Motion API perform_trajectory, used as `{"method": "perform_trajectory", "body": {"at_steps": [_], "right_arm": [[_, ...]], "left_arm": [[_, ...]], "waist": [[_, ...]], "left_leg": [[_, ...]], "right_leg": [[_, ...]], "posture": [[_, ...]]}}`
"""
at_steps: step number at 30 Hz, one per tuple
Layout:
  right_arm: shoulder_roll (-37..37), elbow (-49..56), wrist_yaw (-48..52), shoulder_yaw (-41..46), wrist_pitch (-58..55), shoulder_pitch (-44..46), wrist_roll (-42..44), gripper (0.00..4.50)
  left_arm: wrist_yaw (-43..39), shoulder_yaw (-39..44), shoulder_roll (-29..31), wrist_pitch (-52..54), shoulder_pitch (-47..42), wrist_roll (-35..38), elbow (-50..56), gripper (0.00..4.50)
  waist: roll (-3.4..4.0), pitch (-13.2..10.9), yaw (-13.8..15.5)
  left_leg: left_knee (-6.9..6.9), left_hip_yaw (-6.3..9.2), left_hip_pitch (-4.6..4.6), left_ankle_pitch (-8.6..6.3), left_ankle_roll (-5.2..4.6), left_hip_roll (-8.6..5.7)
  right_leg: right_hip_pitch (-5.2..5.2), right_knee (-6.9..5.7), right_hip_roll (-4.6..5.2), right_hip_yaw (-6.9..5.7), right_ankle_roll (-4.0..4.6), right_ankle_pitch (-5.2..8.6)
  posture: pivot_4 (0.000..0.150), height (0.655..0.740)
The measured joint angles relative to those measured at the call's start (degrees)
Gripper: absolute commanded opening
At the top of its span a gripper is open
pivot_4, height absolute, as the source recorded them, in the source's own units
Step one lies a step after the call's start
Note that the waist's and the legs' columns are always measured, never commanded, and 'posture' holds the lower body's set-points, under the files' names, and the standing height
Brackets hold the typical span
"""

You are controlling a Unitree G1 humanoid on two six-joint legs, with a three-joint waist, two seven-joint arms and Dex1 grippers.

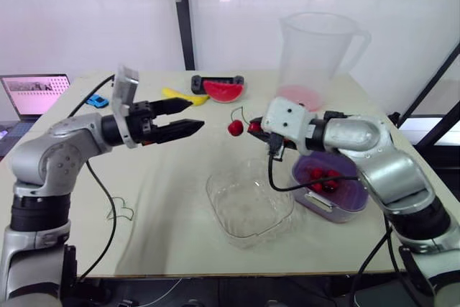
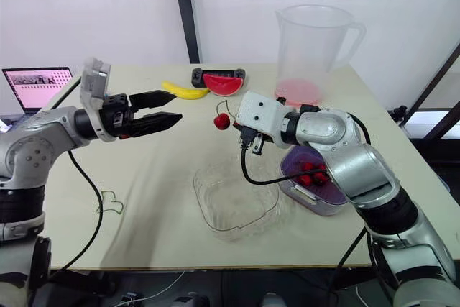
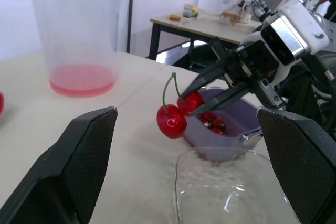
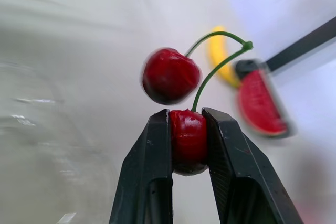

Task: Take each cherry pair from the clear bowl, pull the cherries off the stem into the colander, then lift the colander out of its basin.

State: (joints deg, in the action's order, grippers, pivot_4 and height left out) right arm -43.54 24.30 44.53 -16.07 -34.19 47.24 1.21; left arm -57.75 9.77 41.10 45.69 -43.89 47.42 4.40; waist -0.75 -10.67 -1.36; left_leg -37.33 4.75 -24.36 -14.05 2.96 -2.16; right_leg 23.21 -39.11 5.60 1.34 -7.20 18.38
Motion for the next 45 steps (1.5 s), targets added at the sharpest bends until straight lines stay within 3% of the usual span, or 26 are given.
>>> {"method": "perform_trajectory", "body": {"at_steps": [5,15,18,25,38,45], "right_arm": [[-0.8,-0.6,-0.7,-2.9,9.2,-1.3,-6.6,0.50],[0.3,1.9,3.1,-4.0,8.9,-1.8,-8.3,0.50],[0.9,1.9,3.9,-4.0,8.3,-1.7,-8.9,0.48],[1.7,1.9,5.6,-4.1,8.2,-0.7,-10.2,0.48],[3.1,2.7,7.7,-3.8,6.6,-0.7,-10.5,0.48],[3.1,6.0,9.5,-0.1,-1.2,-2.1,-5.7,3.67]], "left_arm": [[-1.8,-3.5,-1.7,-2.9,-2.6,-3.4,-2.3,4.50],[-4.0,-11.1,-6.7,-6.7,-5.3,-9.4,-3.8,4.50],[-4.0,-11.3,-8.1,-6.5,-5.9,-9.7,-4.8,3.66],[-4.3,-11.2,-8.6,-6.0,-6.7,-9.8,-6.2,0.06],[-4.3,-11.1,-8.6,-5.8,-6.7,-10.2,-6.2,0.06],[-5.6,-11.1,-8.5,-6.1,-7.3,-10.9,-8.9,0.00]], "waist": [[0.00,0.0,0.1],[0.00,0.0,0.1],[0.00,0.0,0.1],[0.00,0.0,0.1],[0.00,0.0,0.1],[0.00,0.0,0.2]], "left_leg": [[-0.04,-0.01,0.00,0.03,0.06,-0.01],[-0.03,0.01,0.00,0.05,0.08,-0.01],[-0.03,0.02,-0.01,0.05,0.08,-0.01],[-0.04,0.02,-0.01,0.05,0.09,-0.01],[-0.05,0.02,-0.01,0.06,0.09,-0.01],[-0.06,0.03,-0.01,0.06,0.09,-0.02]], "right_leg": [[-0.04,0.01,0.00,0.00,0.00,0.00],[-0.04,0.01,-0.01,-0.01,0.00,0.00],[-0.03,0.01,-0.01,-0.01,0.00,0.00],[-0.04,0.01,-0.01,0.00,0.00,0.00],[-0.04,0.01,-0.01,0.00,0.00,0.00],[-0.05,0.01,-0.01,-0.01,0.00,0.00]], "posture": [[0.150,0.7400],[0.150,0.7400],[0.150,0.7400],[0.150,0.7400],[0.150,0.7400],[0.150,0.7400]]}}
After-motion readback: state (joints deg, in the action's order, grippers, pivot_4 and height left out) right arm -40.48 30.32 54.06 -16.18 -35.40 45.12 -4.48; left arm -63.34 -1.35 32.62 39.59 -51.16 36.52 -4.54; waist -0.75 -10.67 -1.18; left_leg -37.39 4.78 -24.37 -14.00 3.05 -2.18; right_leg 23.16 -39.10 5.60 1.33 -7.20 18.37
